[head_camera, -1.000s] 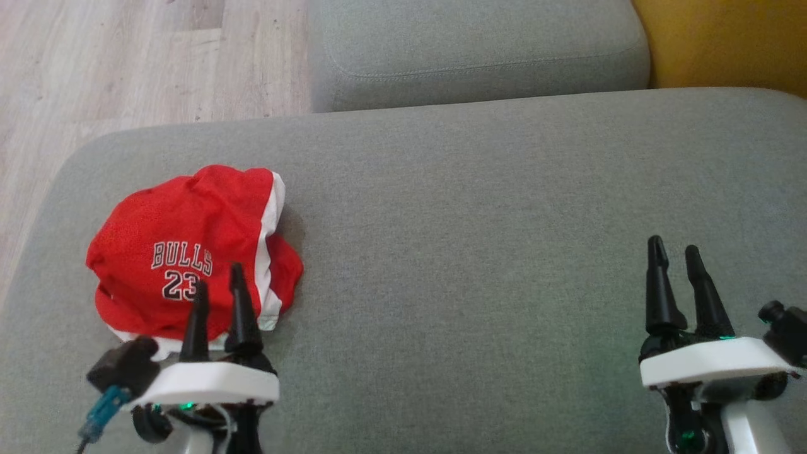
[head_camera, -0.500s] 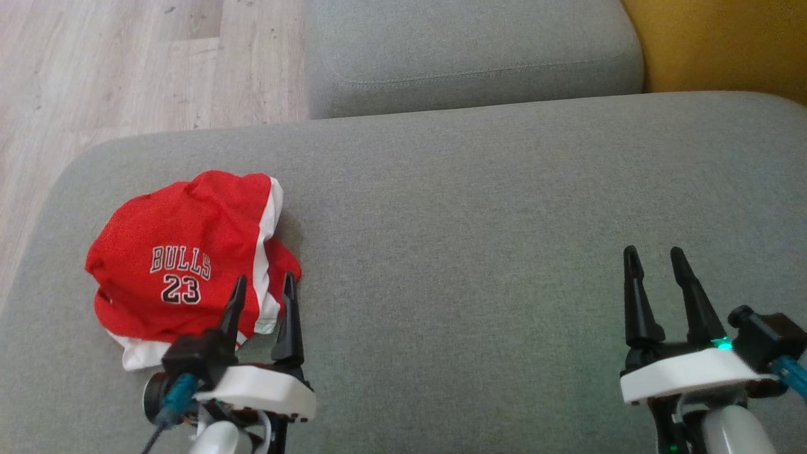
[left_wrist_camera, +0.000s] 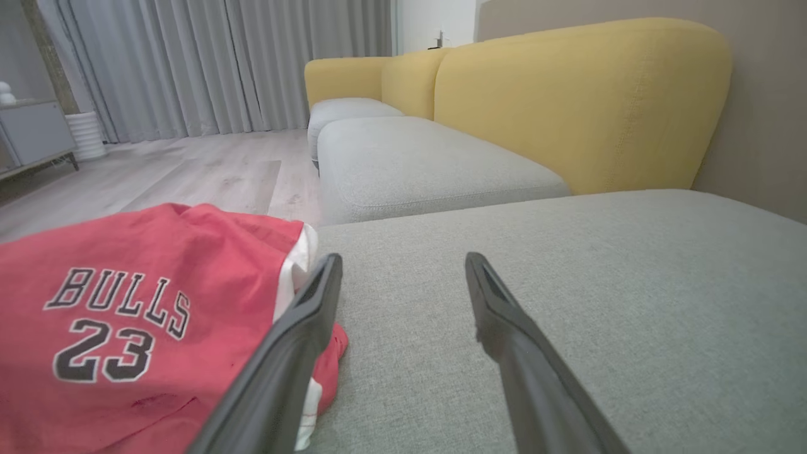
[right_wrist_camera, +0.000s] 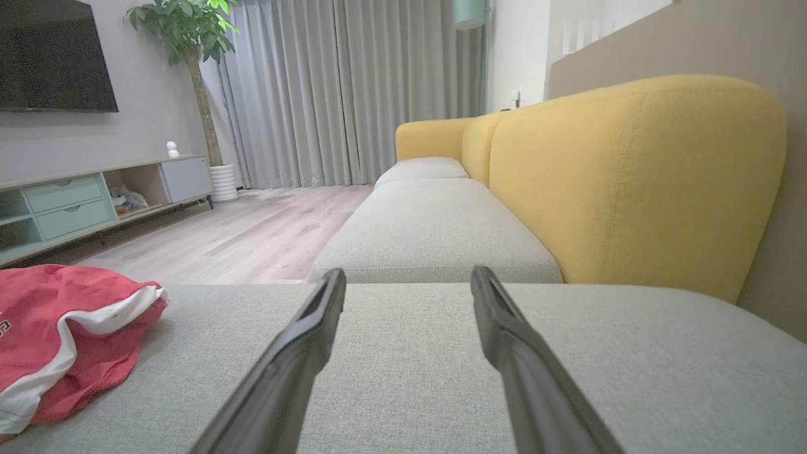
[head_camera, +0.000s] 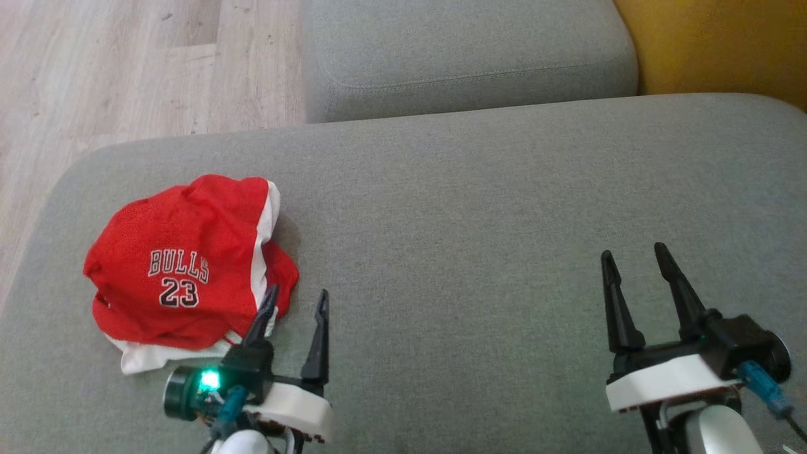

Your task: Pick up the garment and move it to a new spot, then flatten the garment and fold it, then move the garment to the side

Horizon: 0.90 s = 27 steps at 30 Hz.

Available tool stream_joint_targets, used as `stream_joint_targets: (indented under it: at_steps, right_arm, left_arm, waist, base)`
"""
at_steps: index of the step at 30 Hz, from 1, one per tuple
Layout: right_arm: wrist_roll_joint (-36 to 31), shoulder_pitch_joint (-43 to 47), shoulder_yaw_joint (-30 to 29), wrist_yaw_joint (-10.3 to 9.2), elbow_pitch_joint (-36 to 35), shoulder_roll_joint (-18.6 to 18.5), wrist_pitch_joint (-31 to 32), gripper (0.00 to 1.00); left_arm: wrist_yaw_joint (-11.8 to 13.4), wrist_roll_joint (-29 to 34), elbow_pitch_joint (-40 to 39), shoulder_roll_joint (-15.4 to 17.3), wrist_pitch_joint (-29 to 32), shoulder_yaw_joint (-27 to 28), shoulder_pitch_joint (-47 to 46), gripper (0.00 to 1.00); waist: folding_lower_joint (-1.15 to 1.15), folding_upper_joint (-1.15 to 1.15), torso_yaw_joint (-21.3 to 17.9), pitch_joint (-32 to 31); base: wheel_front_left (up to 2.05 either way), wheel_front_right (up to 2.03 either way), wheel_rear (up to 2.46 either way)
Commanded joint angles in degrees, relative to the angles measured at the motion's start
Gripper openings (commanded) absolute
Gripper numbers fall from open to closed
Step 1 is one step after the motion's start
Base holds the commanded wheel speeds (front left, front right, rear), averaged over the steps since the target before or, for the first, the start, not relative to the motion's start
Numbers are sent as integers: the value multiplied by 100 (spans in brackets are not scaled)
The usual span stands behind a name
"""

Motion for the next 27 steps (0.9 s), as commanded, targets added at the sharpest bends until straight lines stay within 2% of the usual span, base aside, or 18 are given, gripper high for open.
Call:
stream_joint_targets:
  at_steps: [1, 8, 10, 13, 20, 27]
  right_arm:
    - [-259, -141, 136, 35, -260, -46, -101, 100]
    - [-832, -119, 157, 37, -284, -49, -203, 100]
    - [-944, -95, 145, 38, -291, -49, -236, 100]
    - [-1014, -48, 106, 39, -261, -50, -287, 100]
    - [-425, 78, -37, 42, -22, -53, -405, 100]
    - [-11, 95, -121, 44, 254, -56, -523, 100]
  left_arm:
    - [27, 189, -107, 105, -104, 48, -405, 100]
    - [136, 402, -63, 99, -207, -85, -476, 100]
    - [22, 298, -65, 65, -241, -102, -429, 100]
    - [6, 235, -114, 22, -292, -22, -376, 100]
    - [-163, 4, -146, -185, -411, 321, -163, 100]
    - [-424, 274, -22, -293, -530, 419, -18, 100]
  waist:
    - [0, 0, 0, -5]
    - [0, 0, 2, -23]
    - [0, 0, 11, -28]
    - [0, 0, 18, -35]
    - [0, 0, 11, -46]
    - [0, 0, -34, -70]
  base:
    - [0, 0, 0]
    - [0, 0, 0]
    - [0, 0, 0]
    - [0, 0, 0]
    - [0, 0, 0]
    - [0, 0, 0]
